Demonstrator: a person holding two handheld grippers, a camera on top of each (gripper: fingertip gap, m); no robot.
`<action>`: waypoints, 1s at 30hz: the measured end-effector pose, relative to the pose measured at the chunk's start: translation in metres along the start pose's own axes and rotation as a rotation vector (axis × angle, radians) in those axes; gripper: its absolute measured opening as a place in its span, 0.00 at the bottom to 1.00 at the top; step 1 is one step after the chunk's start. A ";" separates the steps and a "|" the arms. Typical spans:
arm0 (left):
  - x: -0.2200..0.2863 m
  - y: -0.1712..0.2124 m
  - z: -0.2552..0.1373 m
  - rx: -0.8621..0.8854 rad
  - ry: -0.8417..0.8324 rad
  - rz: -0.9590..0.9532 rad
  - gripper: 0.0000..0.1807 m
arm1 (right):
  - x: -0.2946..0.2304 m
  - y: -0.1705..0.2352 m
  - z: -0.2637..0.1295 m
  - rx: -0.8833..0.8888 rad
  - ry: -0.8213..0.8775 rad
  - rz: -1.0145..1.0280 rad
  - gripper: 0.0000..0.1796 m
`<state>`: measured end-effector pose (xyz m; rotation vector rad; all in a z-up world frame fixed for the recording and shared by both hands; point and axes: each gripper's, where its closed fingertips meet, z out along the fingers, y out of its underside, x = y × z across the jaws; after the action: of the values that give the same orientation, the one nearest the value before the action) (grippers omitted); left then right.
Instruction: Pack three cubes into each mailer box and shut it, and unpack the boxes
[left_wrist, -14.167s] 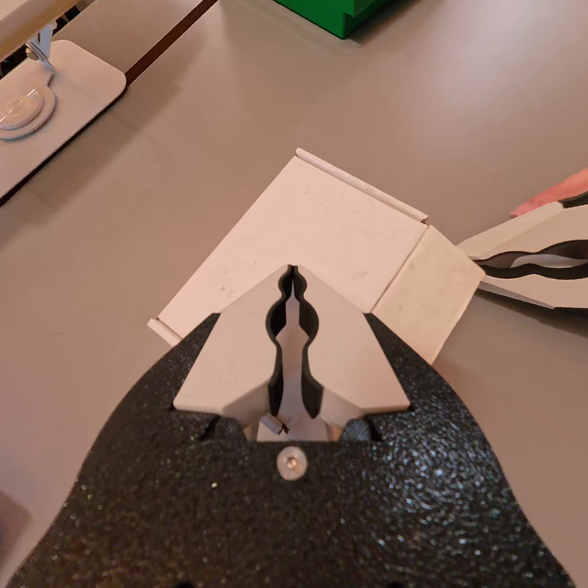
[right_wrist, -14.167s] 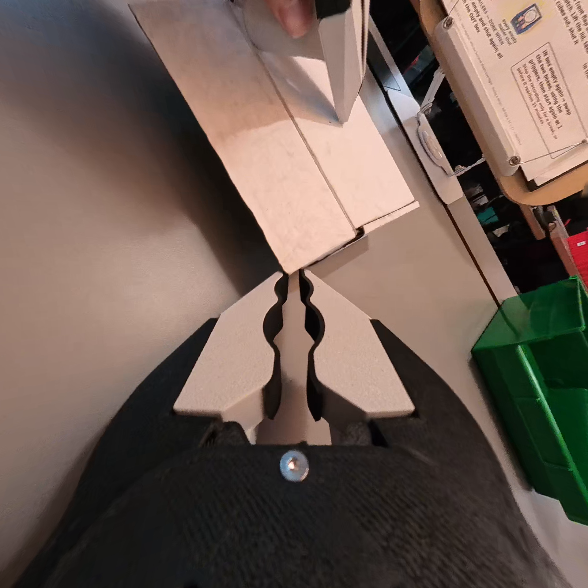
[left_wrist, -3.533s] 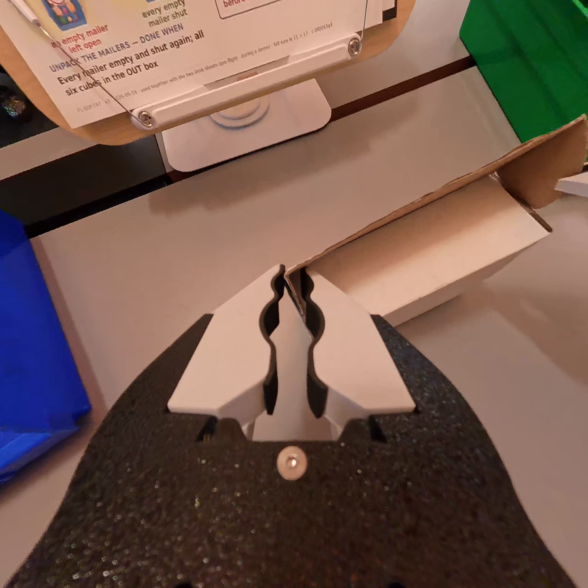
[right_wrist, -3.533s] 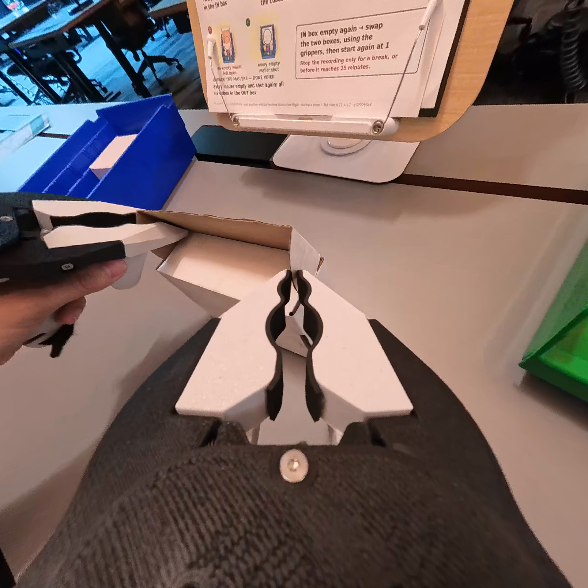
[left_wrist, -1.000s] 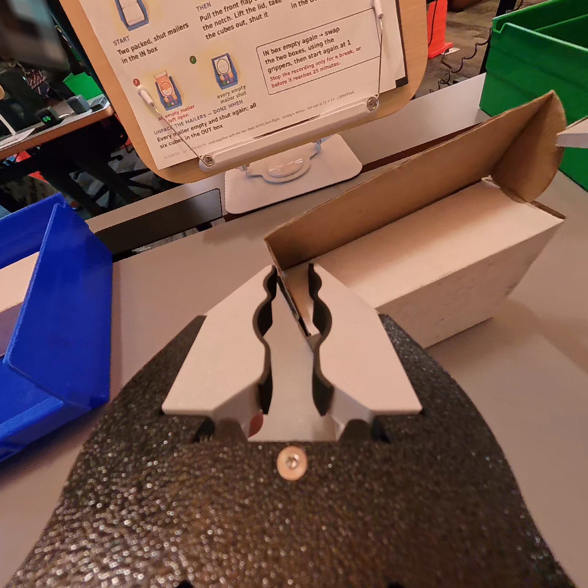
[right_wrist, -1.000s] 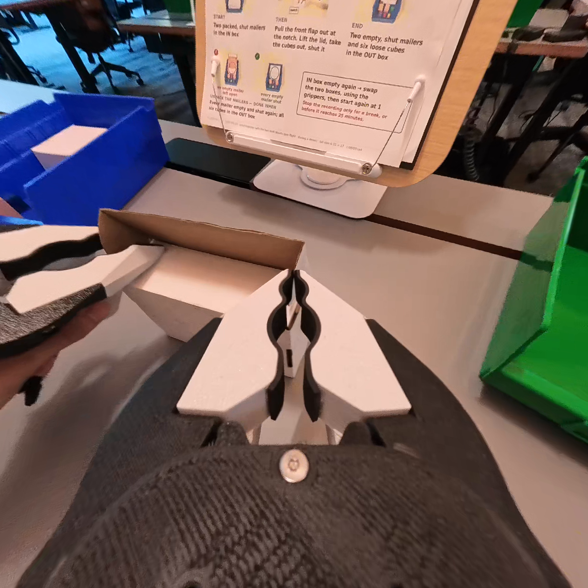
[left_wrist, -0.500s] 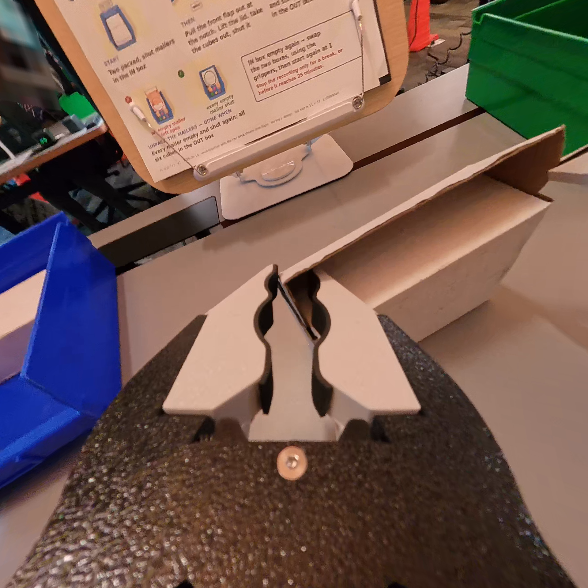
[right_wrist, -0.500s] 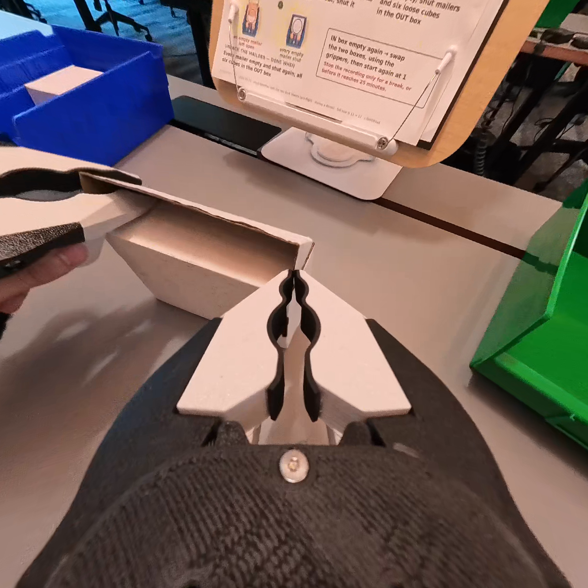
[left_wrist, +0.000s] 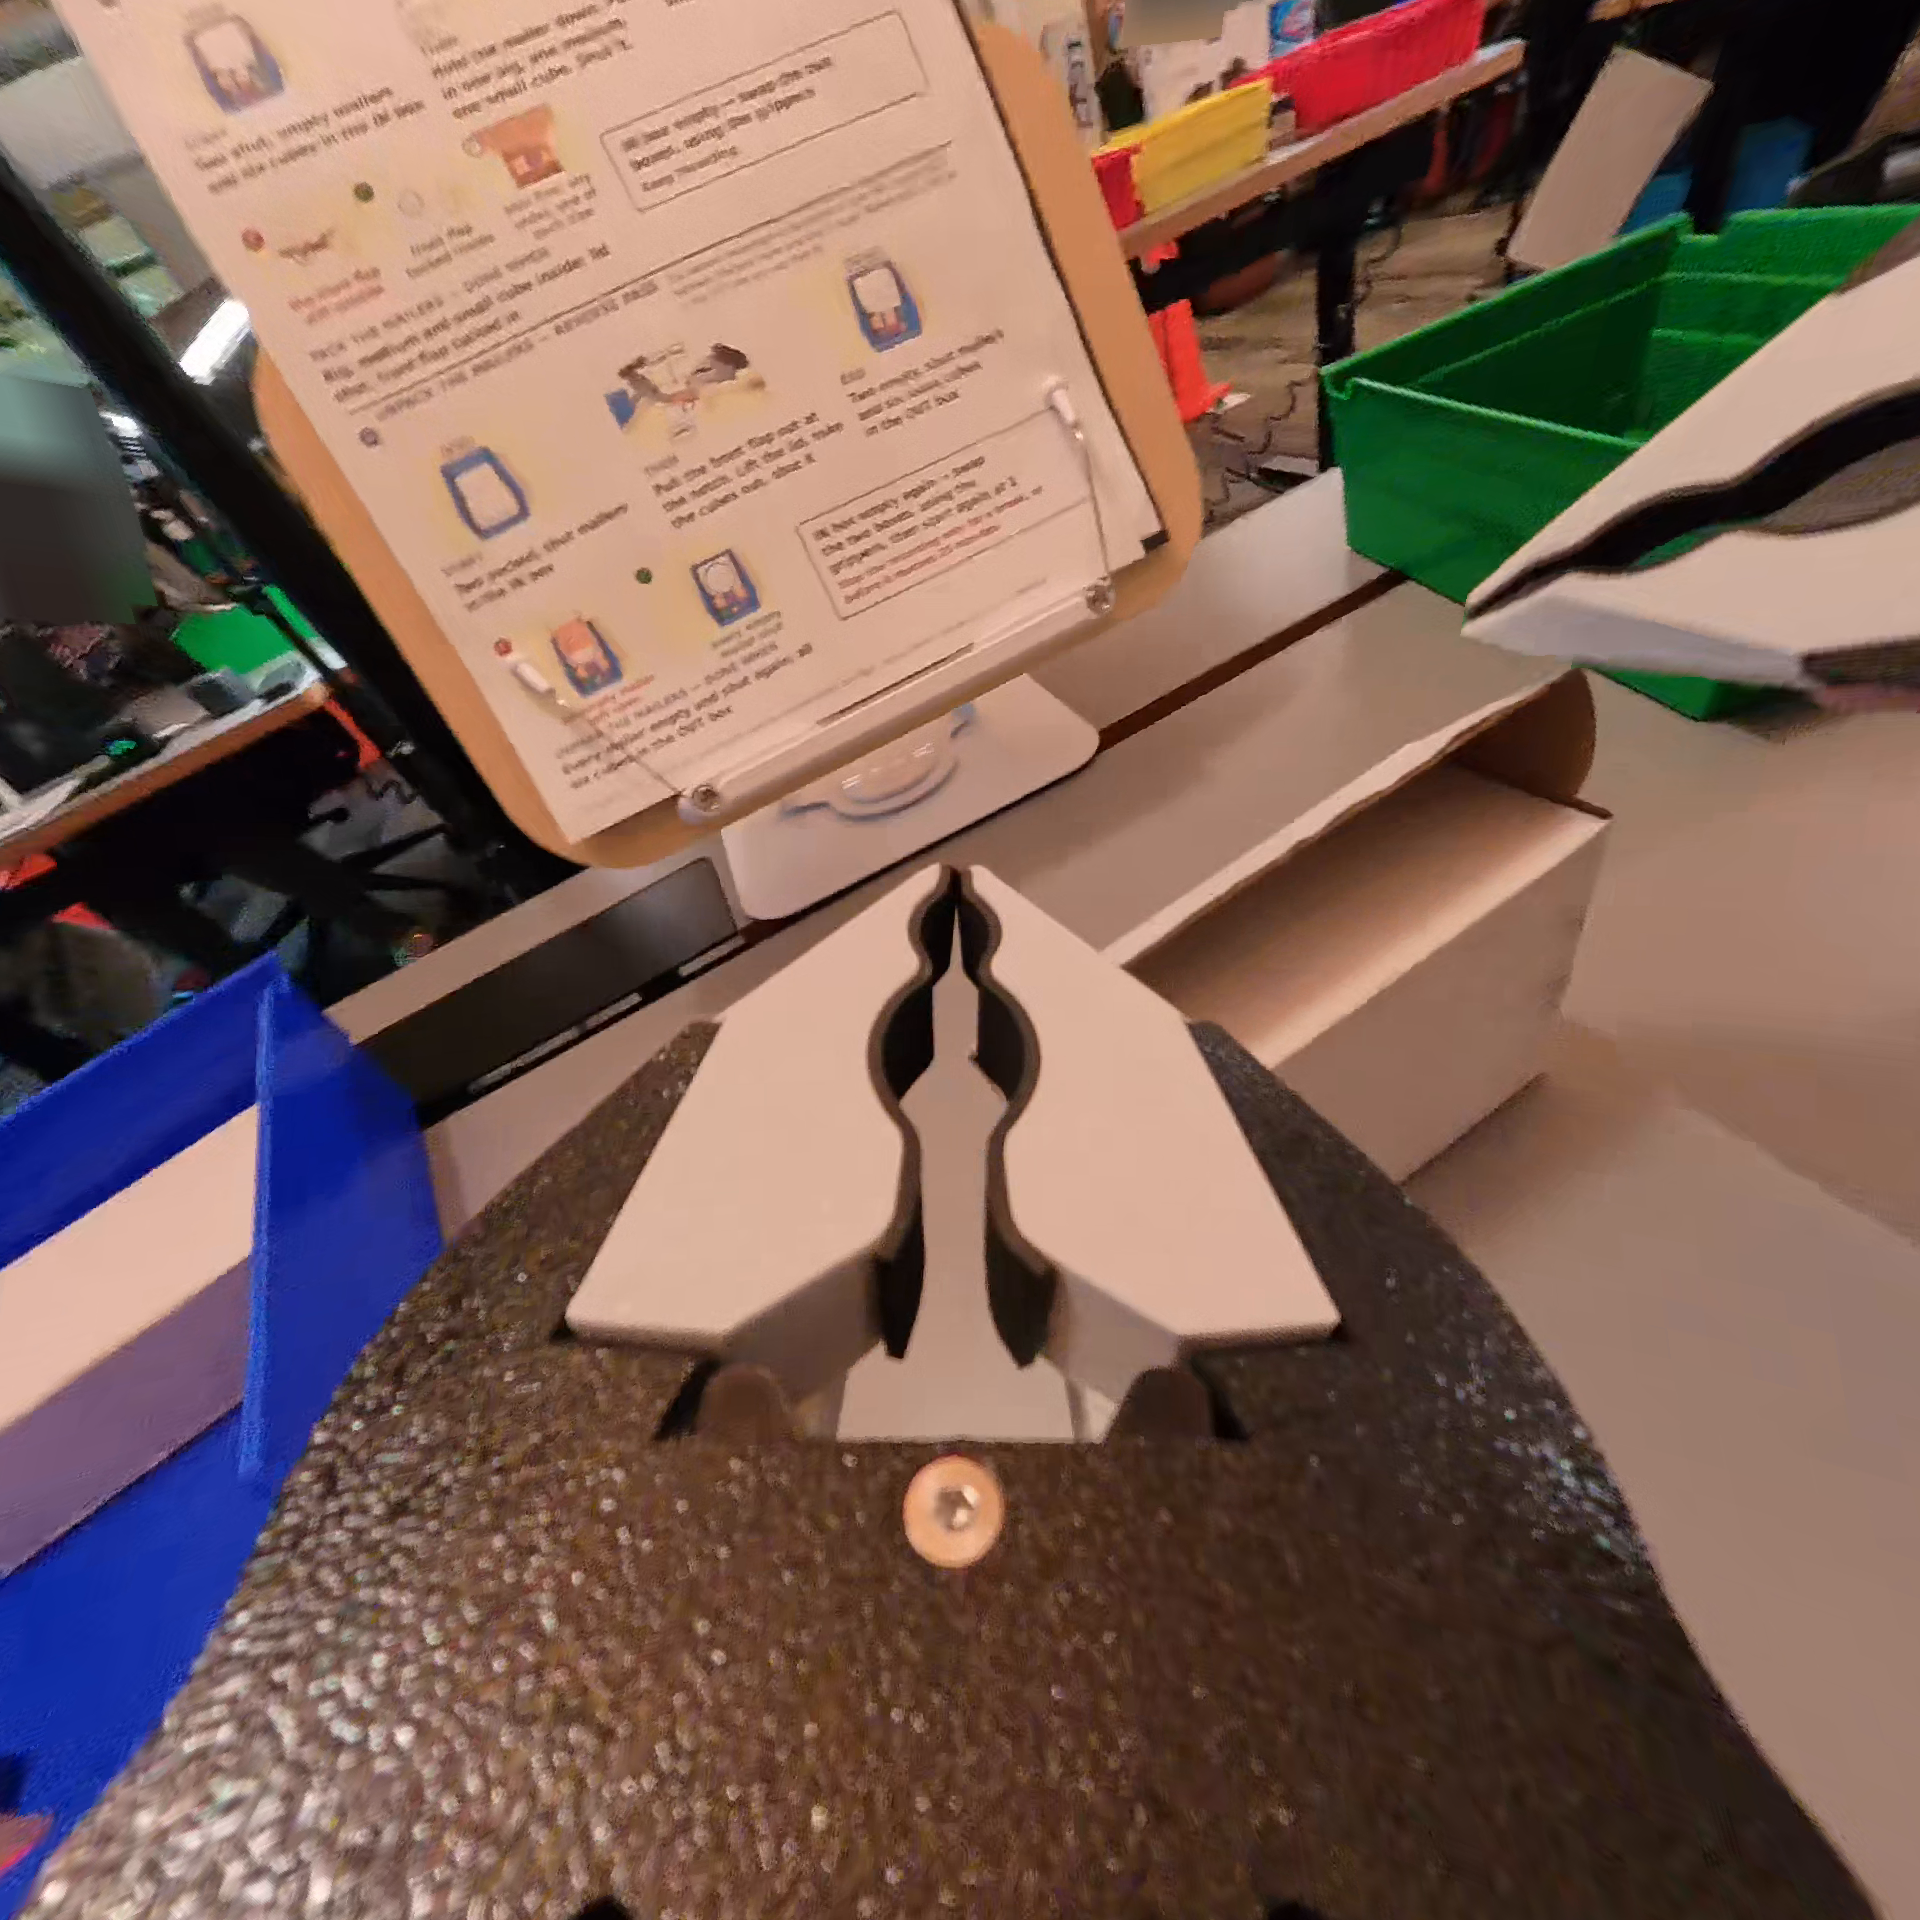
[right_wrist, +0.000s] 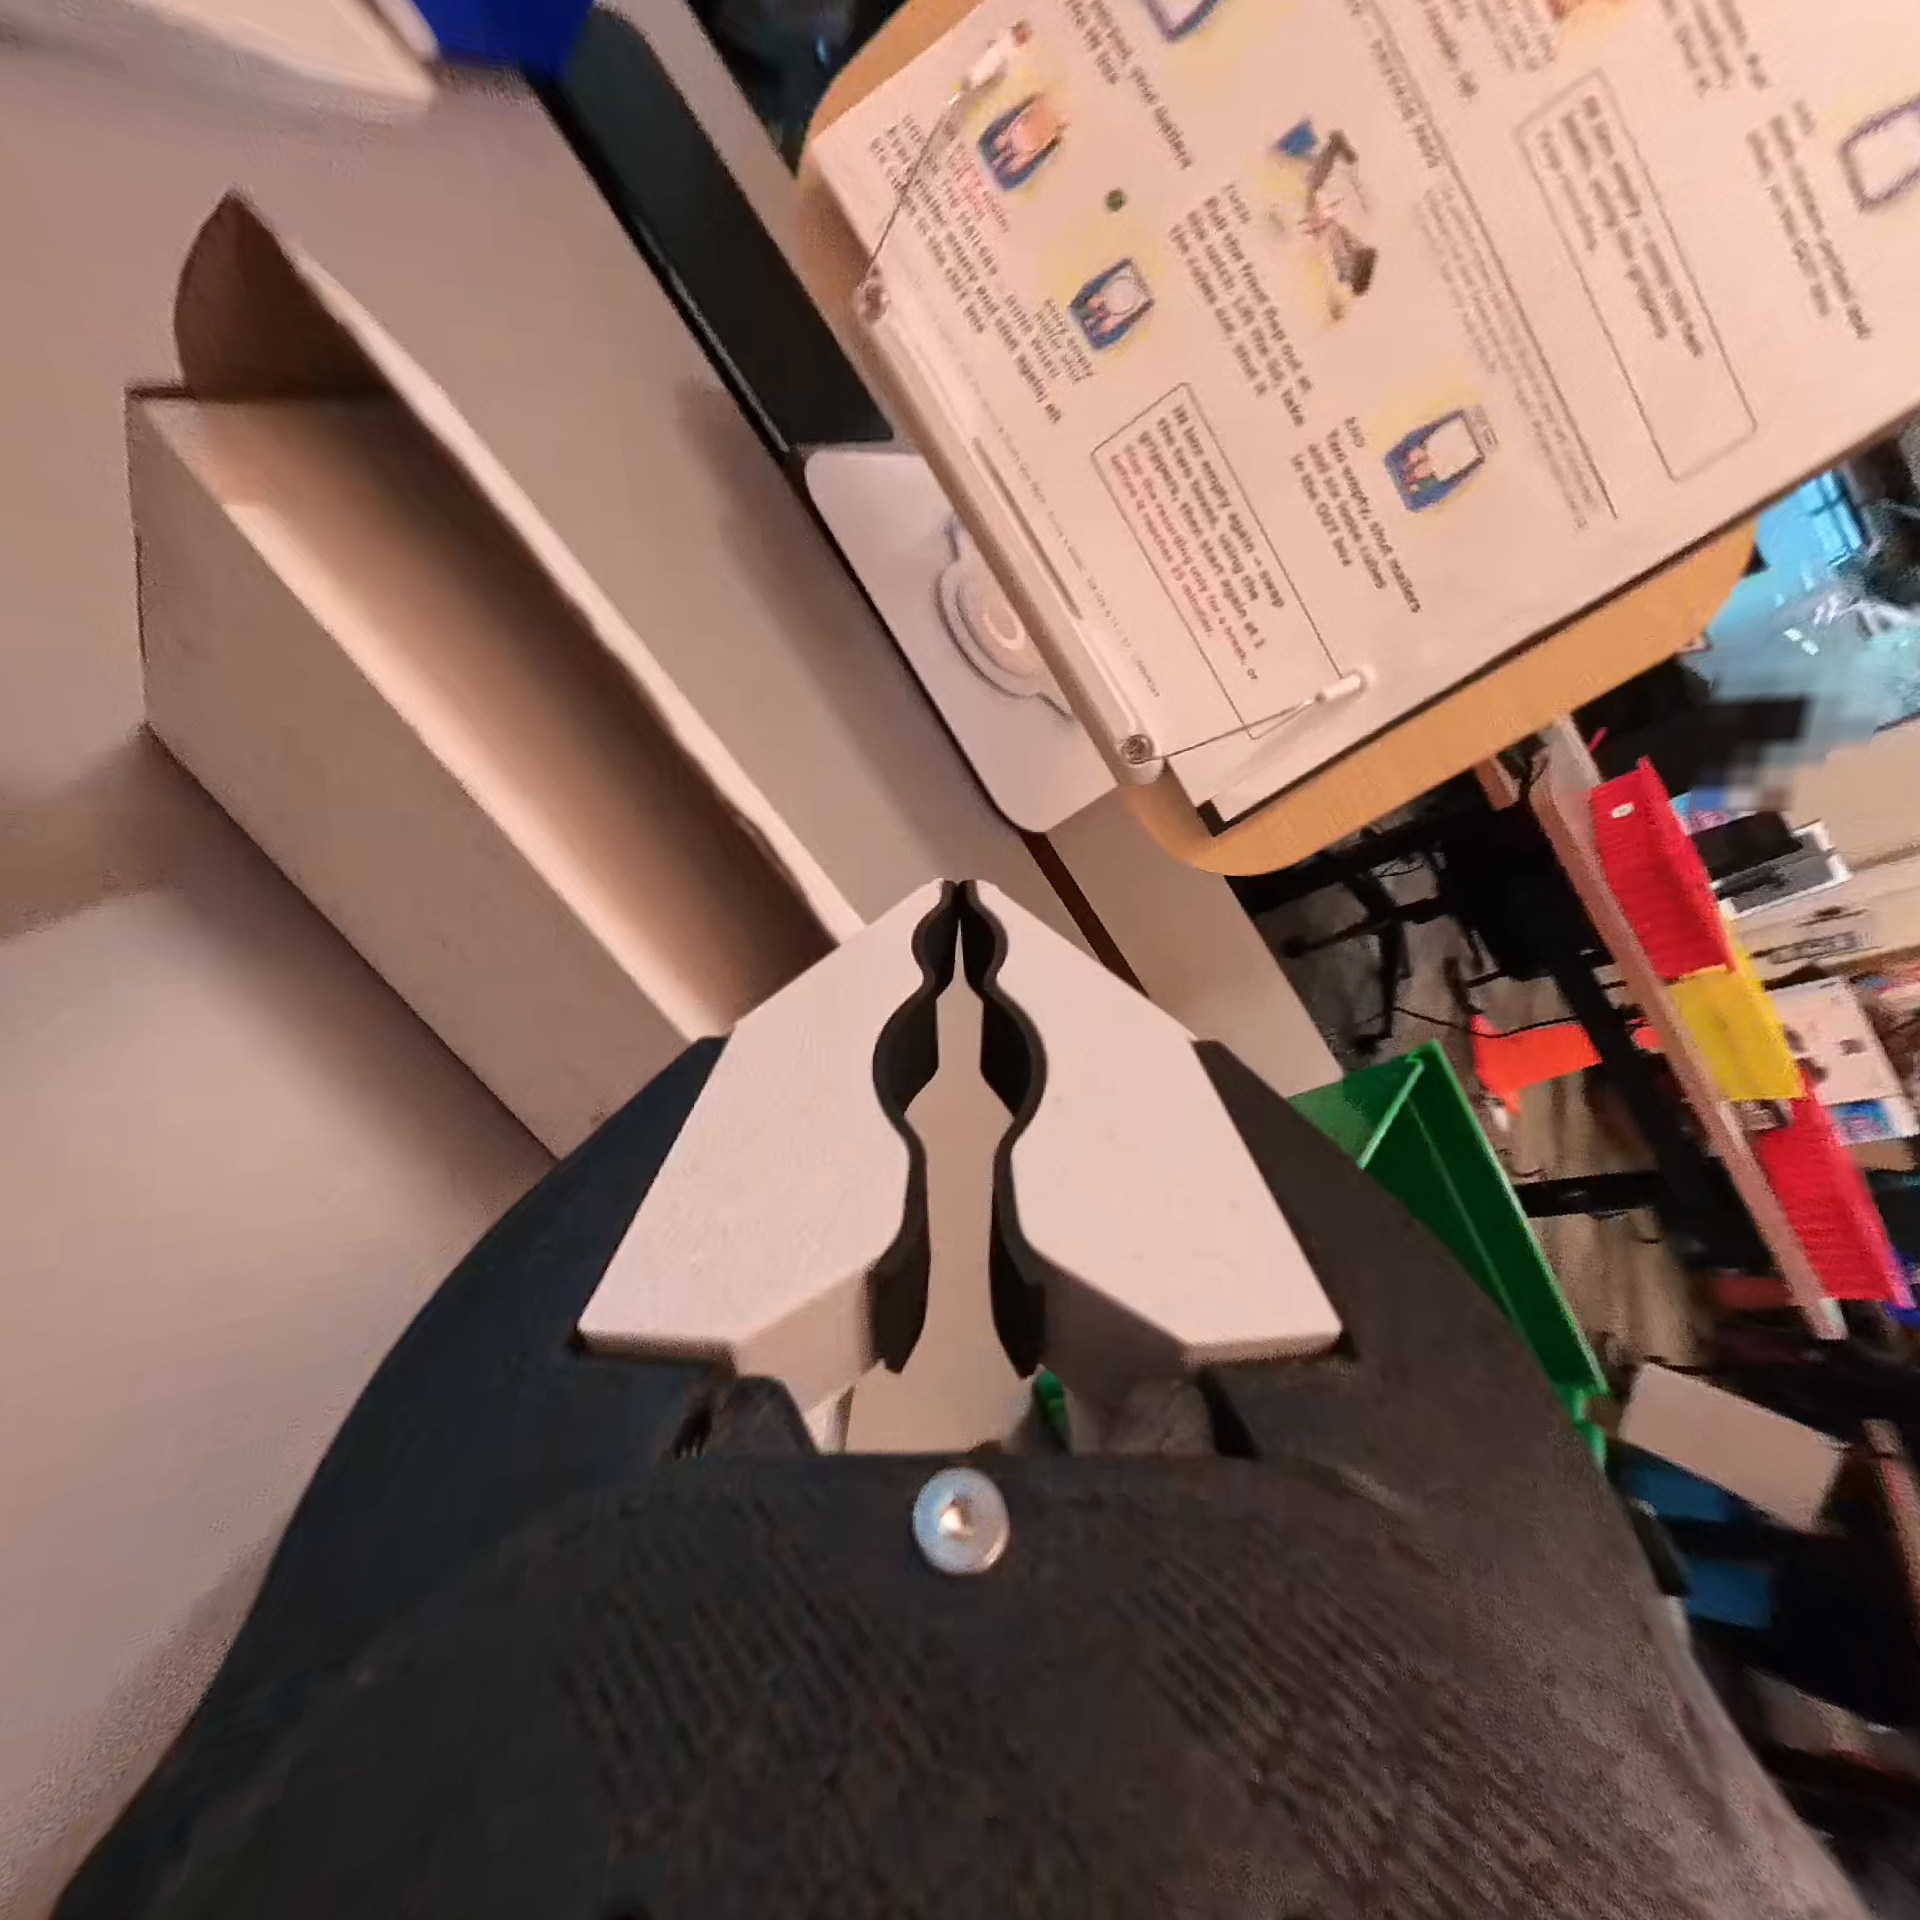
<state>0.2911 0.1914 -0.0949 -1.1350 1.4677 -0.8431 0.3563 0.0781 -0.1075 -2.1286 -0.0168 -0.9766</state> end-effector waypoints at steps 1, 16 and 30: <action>0.002 0.004 0.005 -0.028 0.025 0.012 0.00 | -0.006 0.002 0.002 -0.014 -0.007 -0.030 0.00; 0.019 0.049 0.013 -0.077 -0.015 0.228 0.00 | -0.030 0.023 0.014 0.062 -0.033 0.134 0.00; 0.015 0.094 -0.050 -0.114 0.105 -0.224 0.39 | -0.080 -0.062 -0.001 0.015 -0.735 -0.289 0.60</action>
<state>0.2222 0.2023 -0.1762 -1.3777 1.5079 -0.9960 0.2794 0.1435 -0.1190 -2.3960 -0.7034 -0.2899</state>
